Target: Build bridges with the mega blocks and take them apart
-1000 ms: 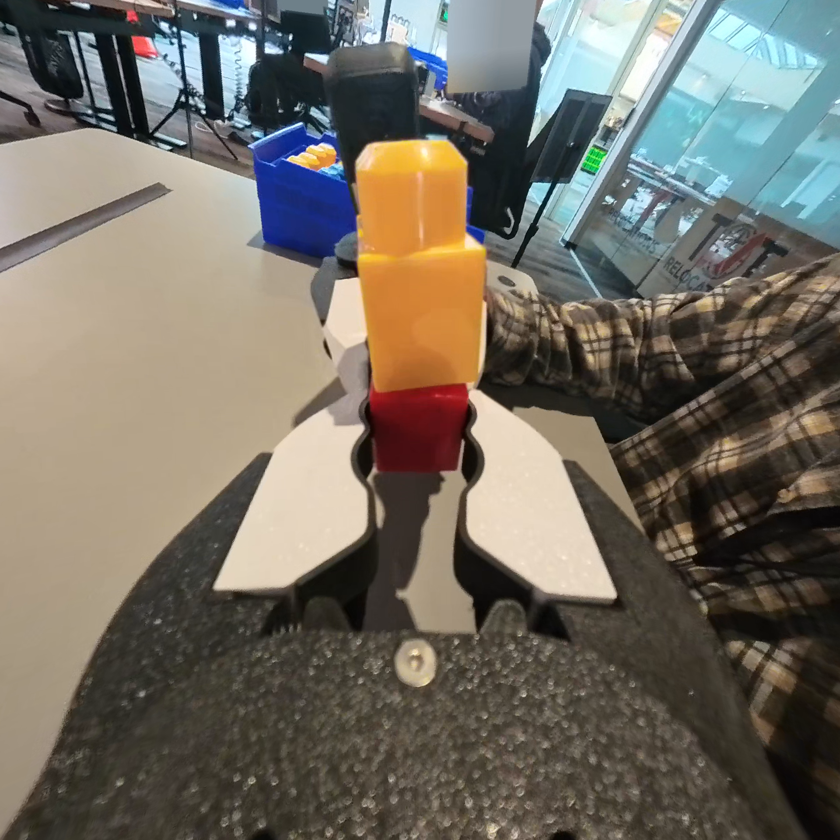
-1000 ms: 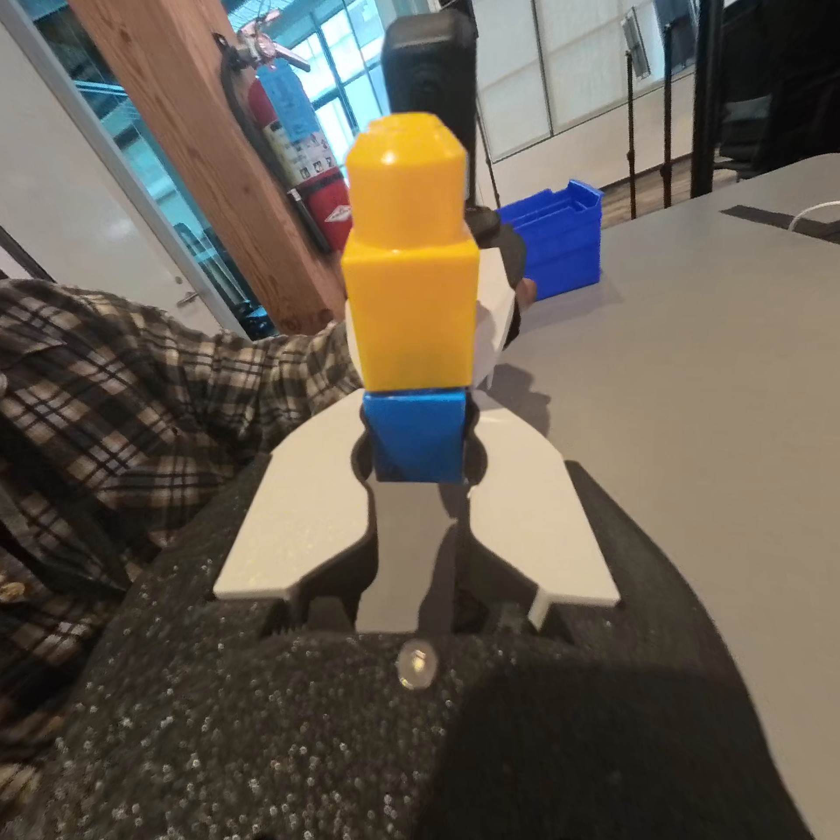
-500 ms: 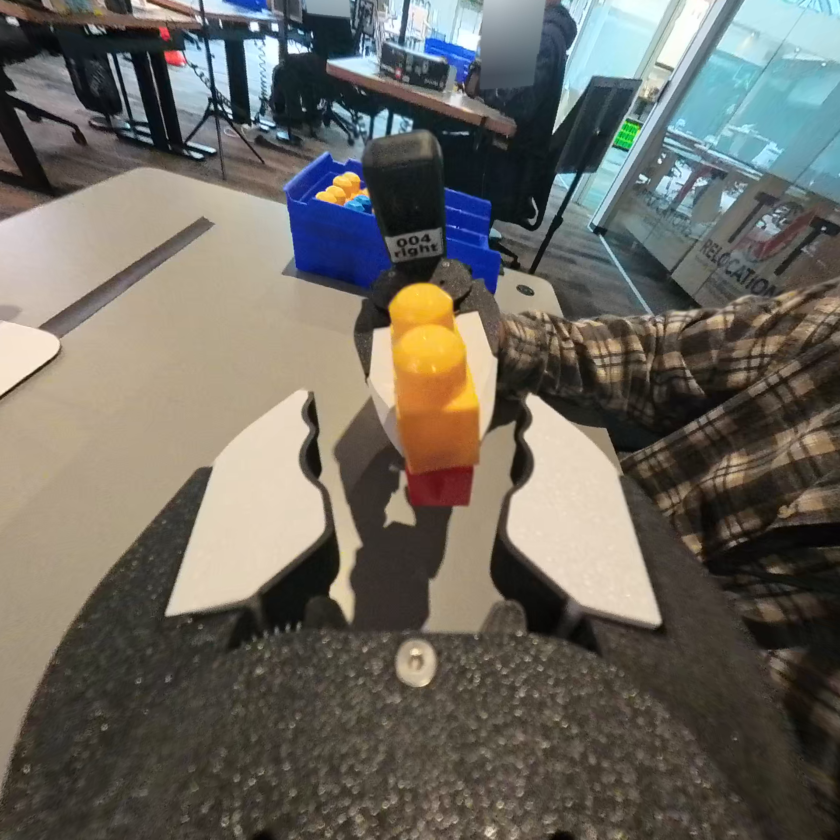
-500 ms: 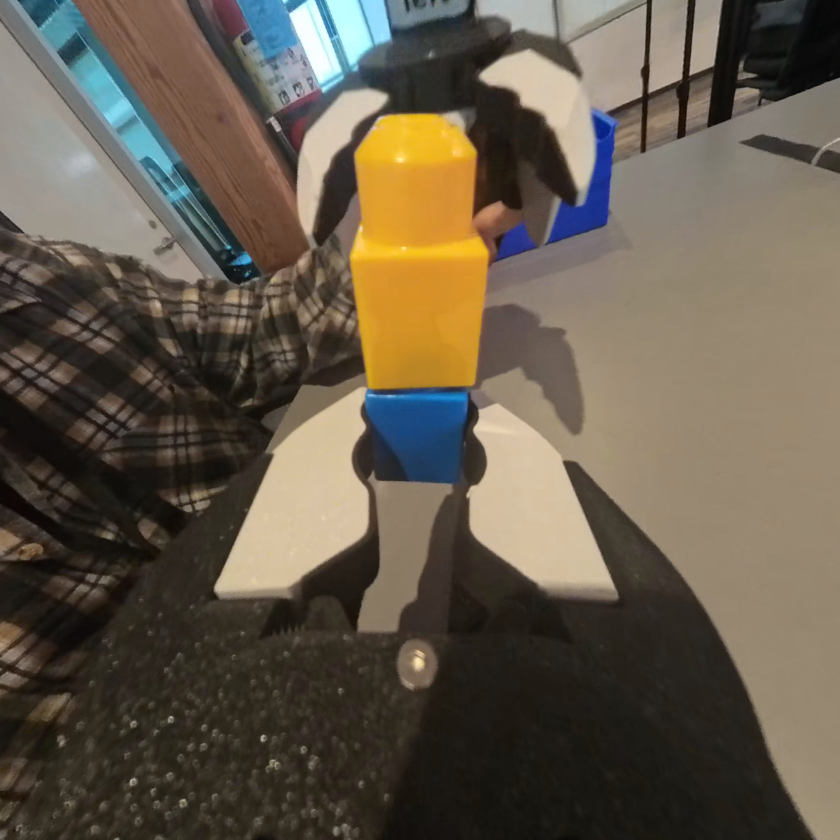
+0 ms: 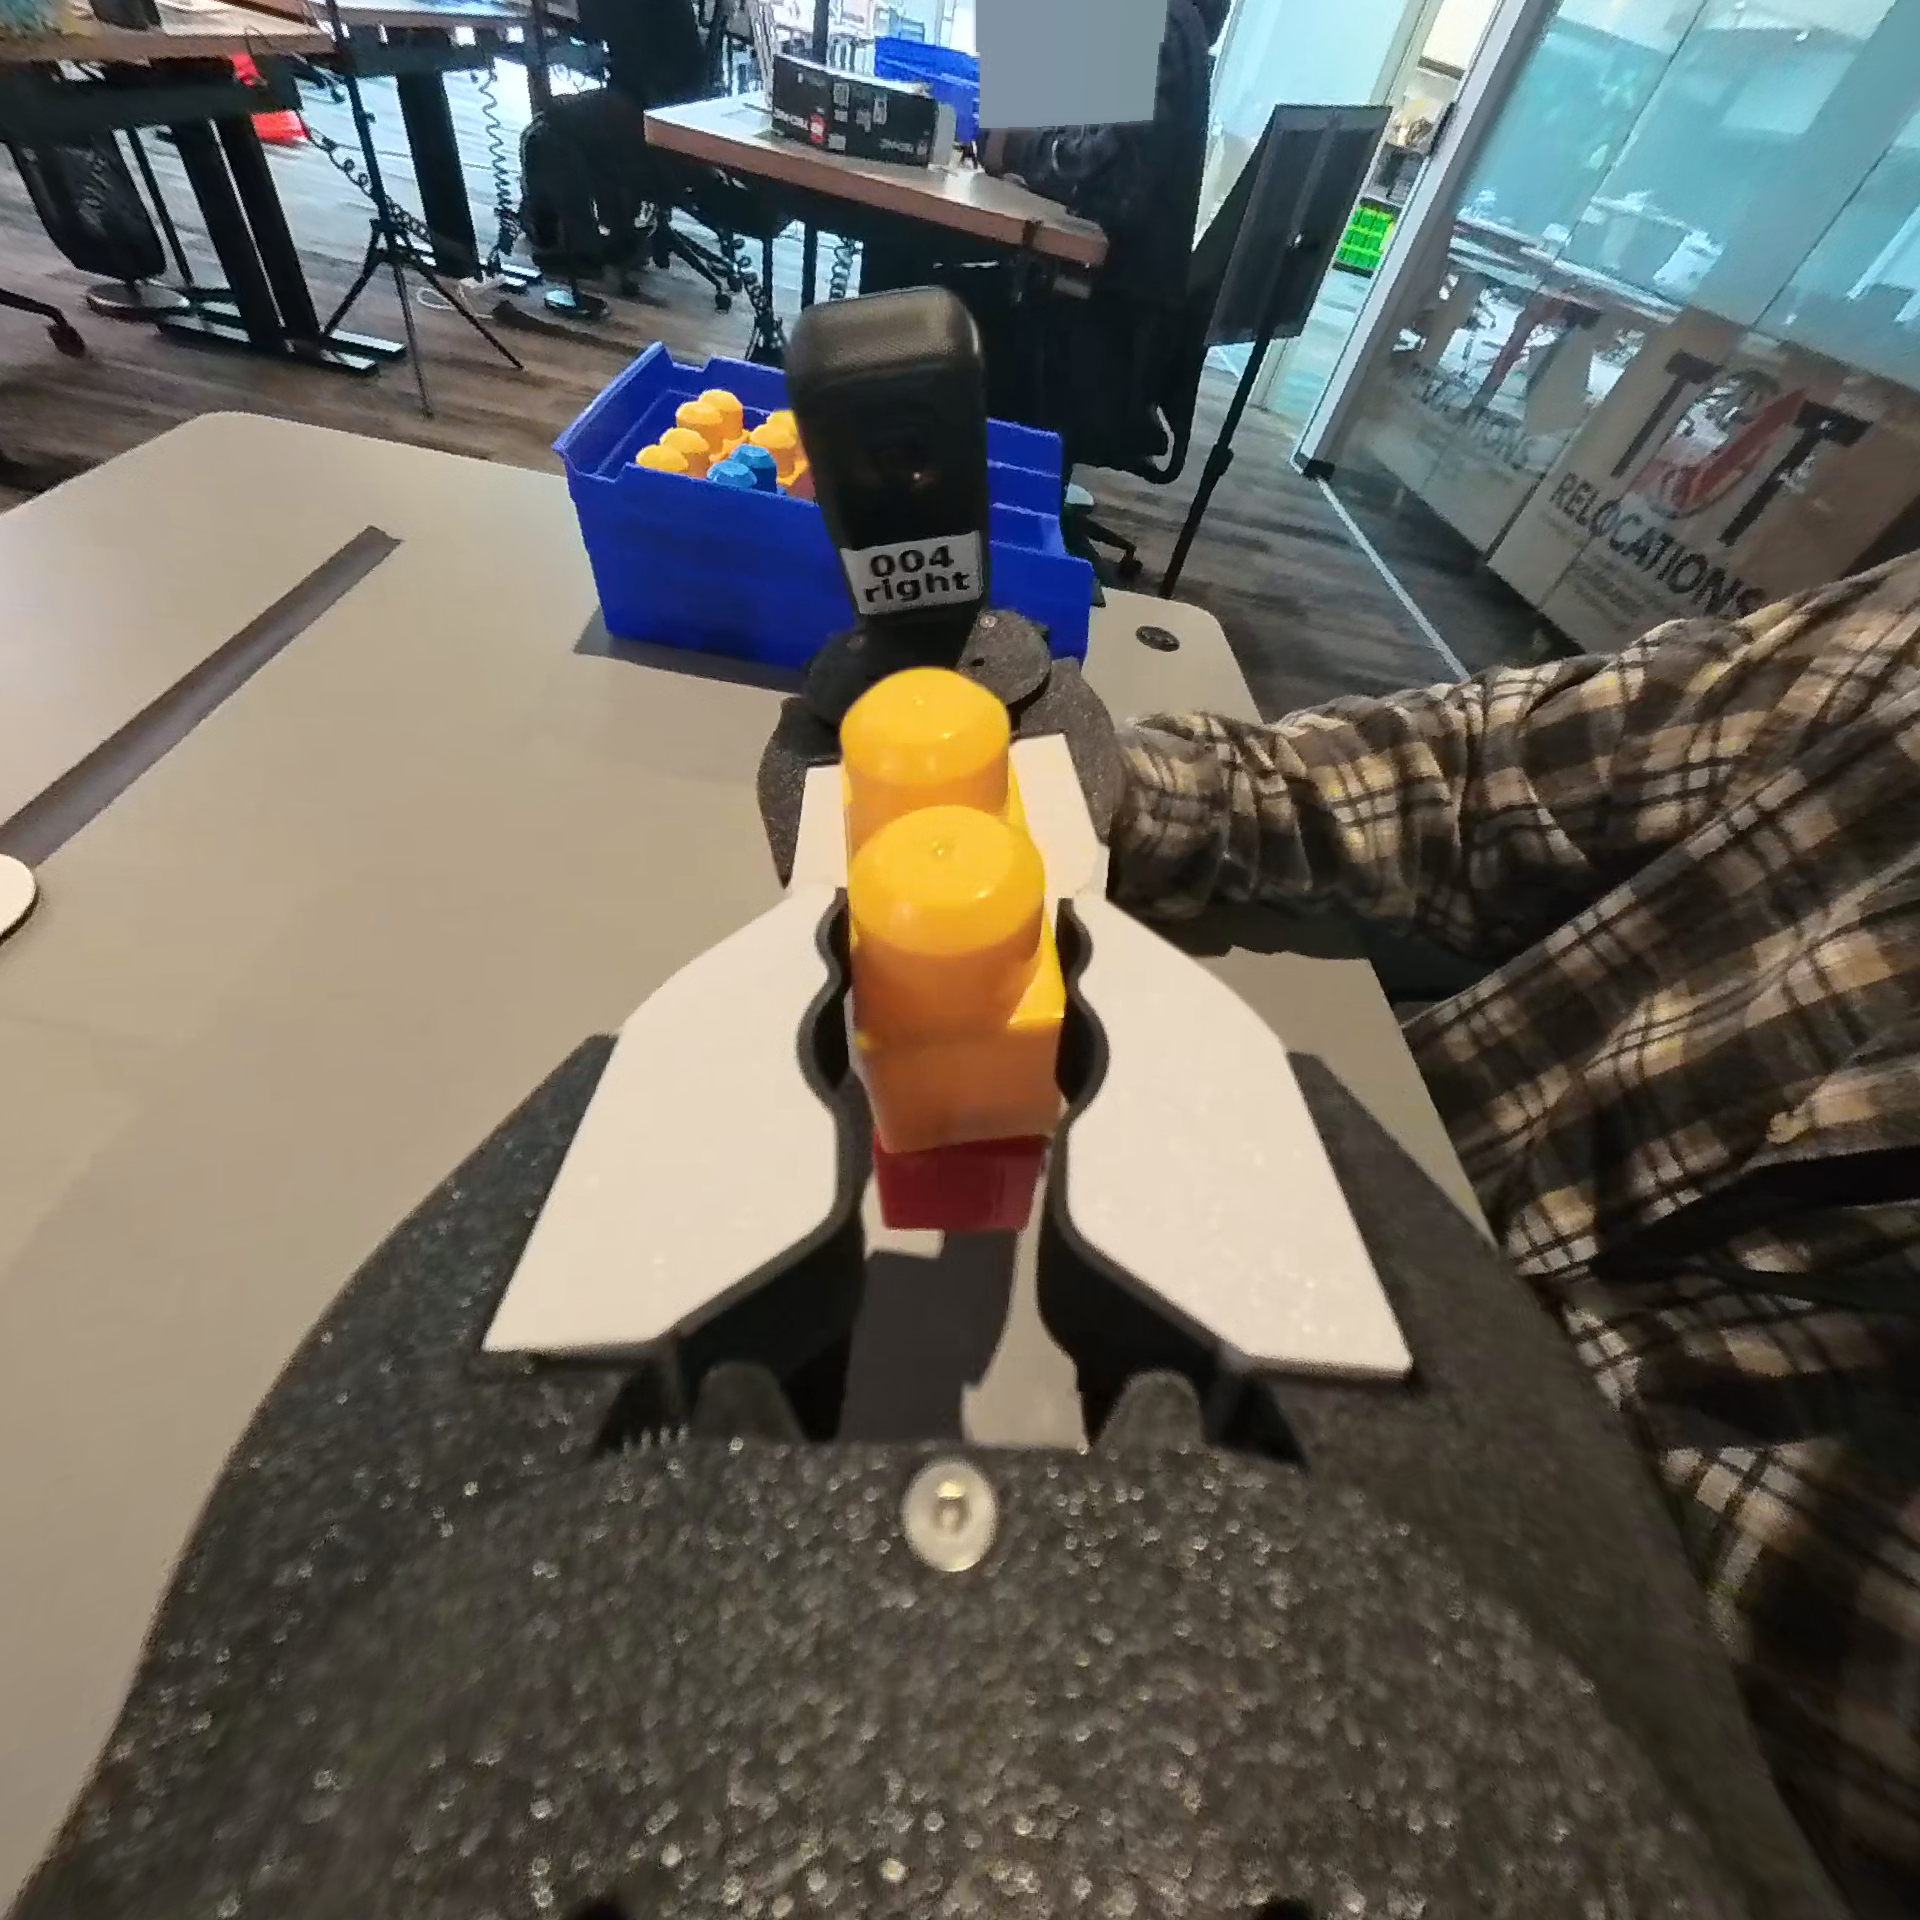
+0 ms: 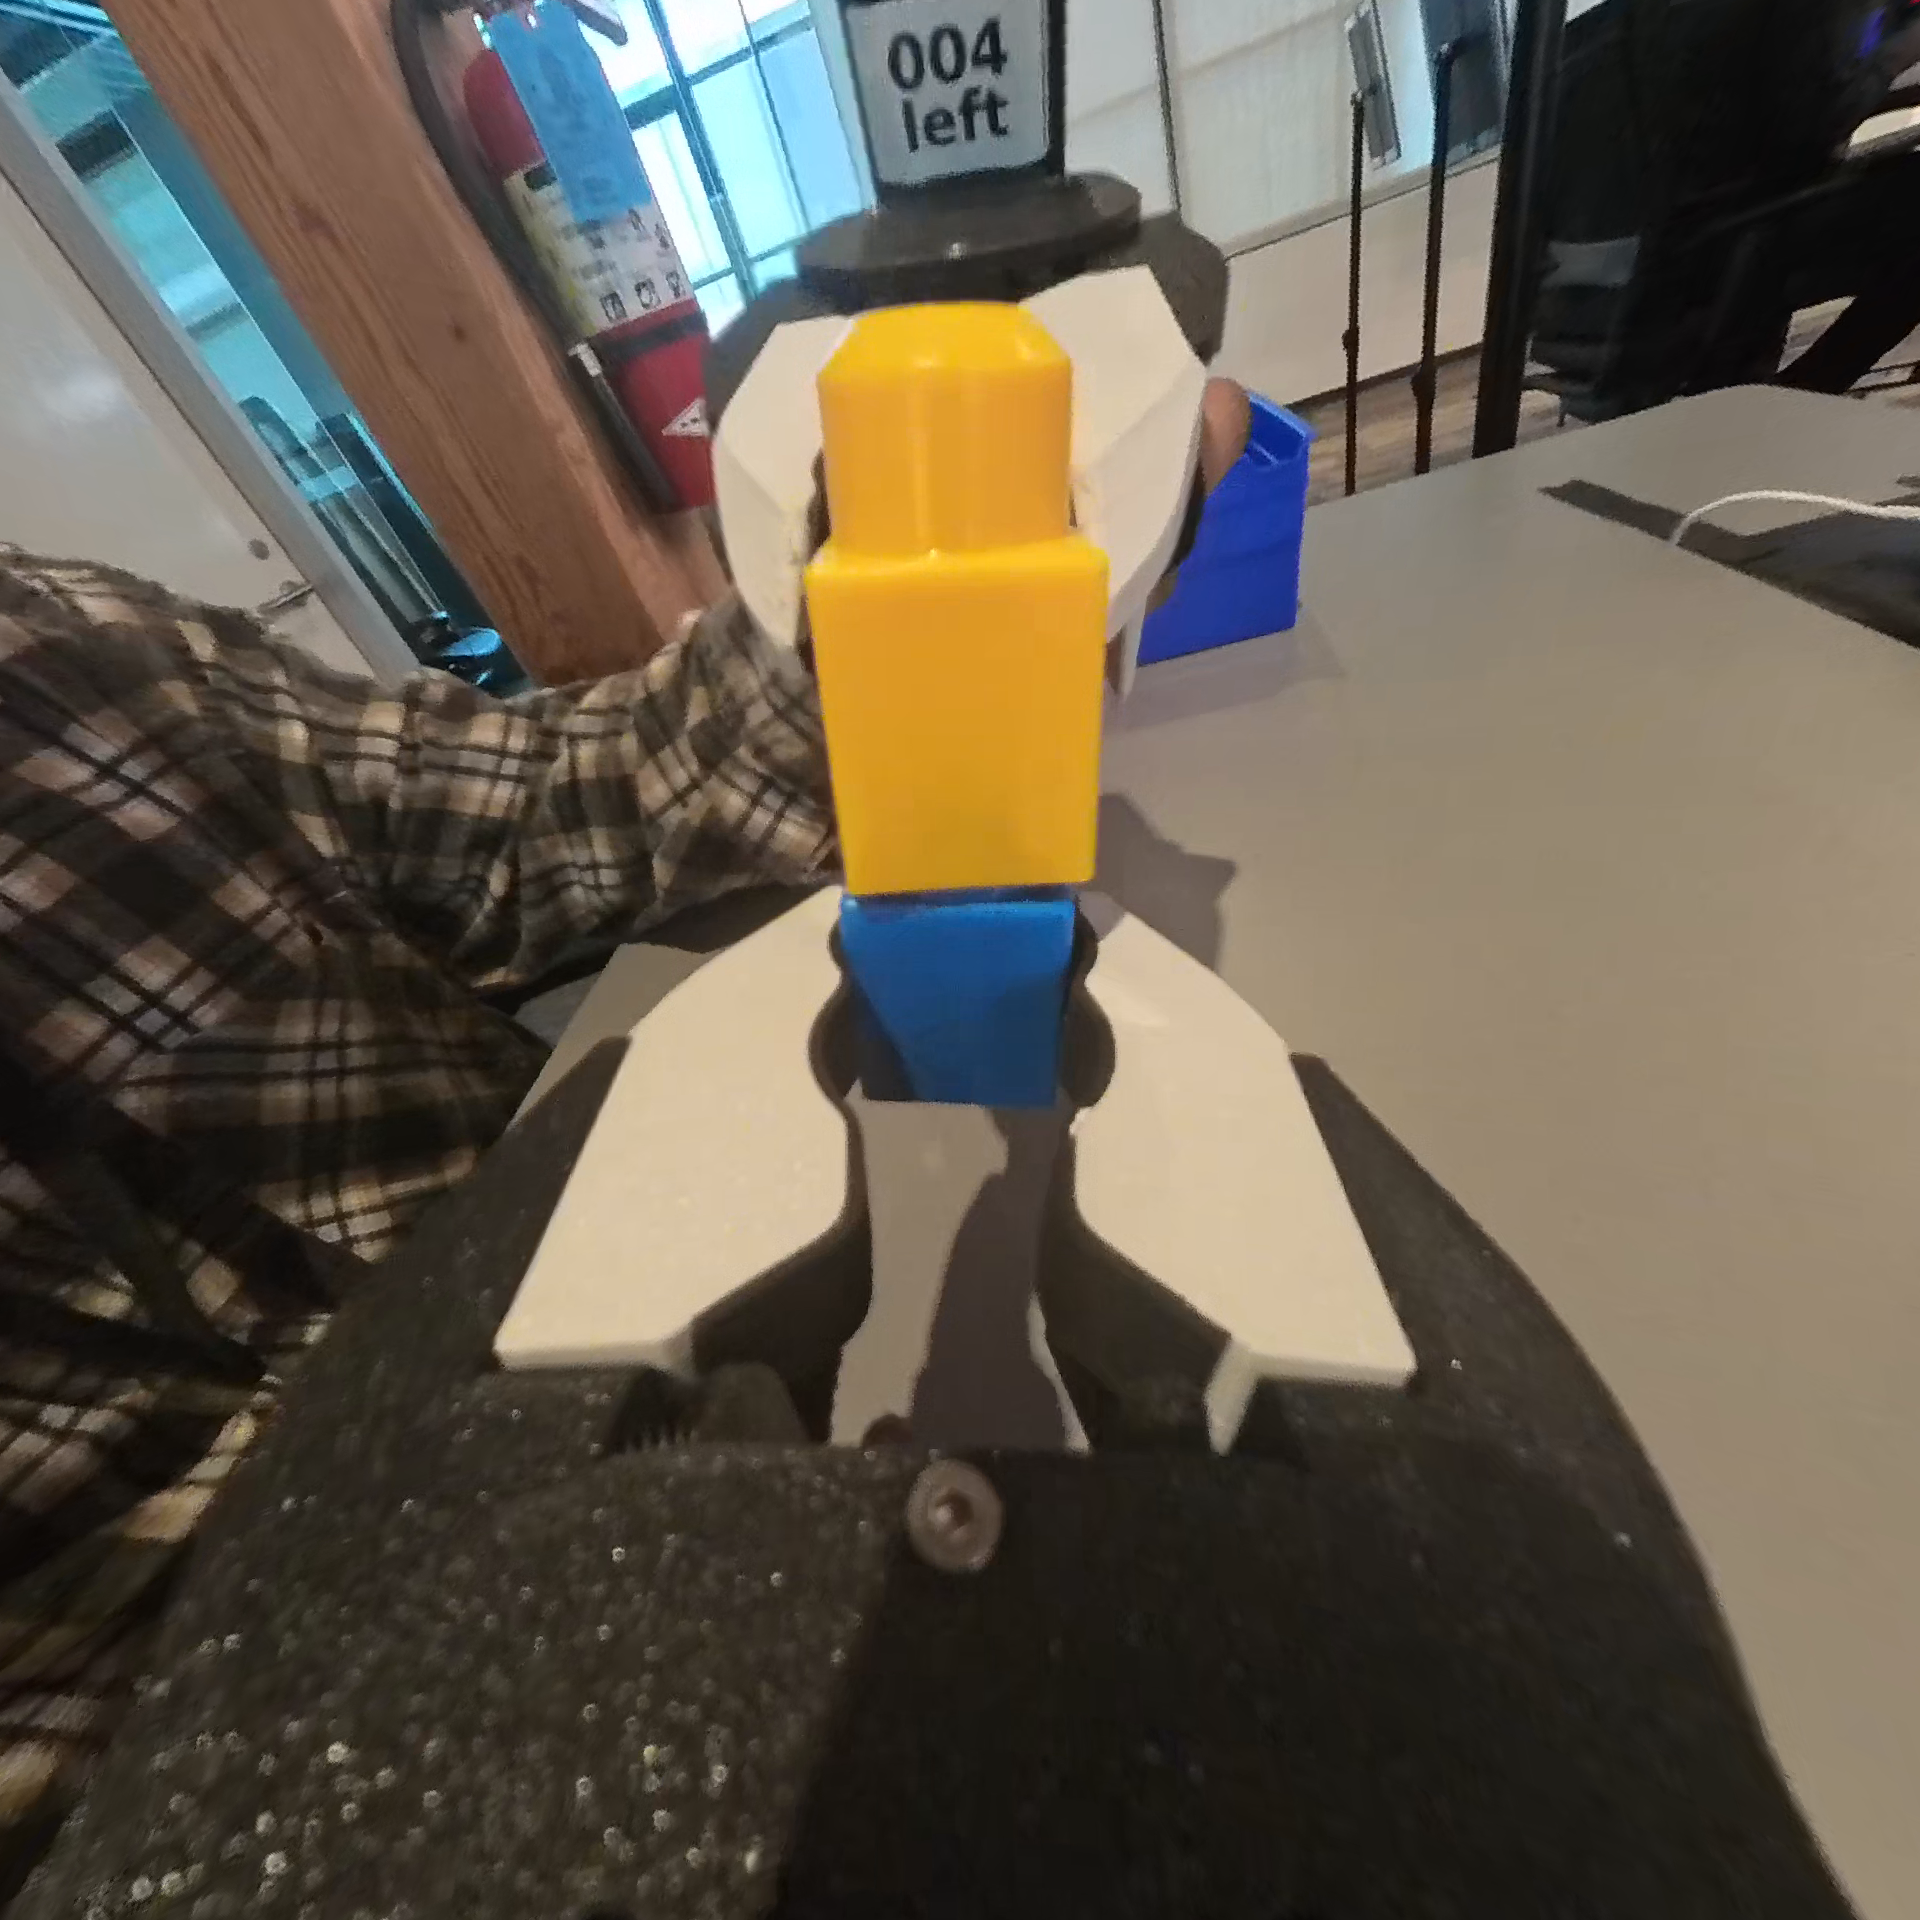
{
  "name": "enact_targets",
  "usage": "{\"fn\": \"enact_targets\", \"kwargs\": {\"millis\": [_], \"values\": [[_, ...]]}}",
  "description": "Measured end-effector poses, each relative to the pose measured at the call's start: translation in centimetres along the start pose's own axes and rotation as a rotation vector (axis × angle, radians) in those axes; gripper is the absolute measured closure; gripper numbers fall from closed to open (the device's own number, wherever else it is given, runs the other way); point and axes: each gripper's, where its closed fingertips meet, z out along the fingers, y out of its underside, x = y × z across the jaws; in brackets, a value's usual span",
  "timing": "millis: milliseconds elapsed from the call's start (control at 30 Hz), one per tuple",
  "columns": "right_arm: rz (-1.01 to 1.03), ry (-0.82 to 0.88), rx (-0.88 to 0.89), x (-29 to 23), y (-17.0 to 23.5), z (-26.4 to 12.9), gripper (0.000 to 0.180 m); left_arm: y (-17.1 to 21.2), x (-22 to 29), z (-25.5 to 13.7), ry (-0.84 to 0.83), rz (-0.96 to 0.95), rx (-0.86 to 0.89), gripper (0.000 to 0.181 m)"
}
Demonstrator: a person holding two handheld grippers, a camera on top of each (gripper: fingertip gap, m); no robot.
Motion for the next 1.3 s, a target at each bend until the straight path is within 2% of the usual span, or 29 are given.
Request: {"fn": "enact_targets", "kwargs": {"millis": [467,633,700,800,967,1133,1300], "values": [[0.005,0.009,-0.021,-0.1,0.3,0.2,0.144,0.6,0.2,-0.3,0.037,-0.006,-0.060,0.143],[-0.007,0.051,0.013,0.7,0.2,-0.7,0.144,-1.2,-0.3,-1.7,-0.004,-0.005,0.038,0.111],[0.009,0.050,0.068,0.8,-0.8,-1.4,0.144,-0.9,-0.7,-2.3,-0.032,-0.008,0.058,0.107],[0.015,0.042,0.145,0.5,-2.6,-2.5,0.144,2.0,-1.0,-1.5,-0.037,-0.048,0.009,0.104],[0.028,0.013,0.149,-0.1,-3.5,-2.1,0.145,4.4,0.0,1.7,0.031,-0.076,-0.021,0.113],[0.083,-0.040,0.126,-1.2,-3.6,-1.2,0.144,2.6,0.9,1.5,0.036,0.003,0.092,0.144],[0.087,-0.027,0.061,-1.2,-3.0,-0.7,0.144,2.8,0.8,1.2,-0.015,0.041,0.094,0.146]]}}
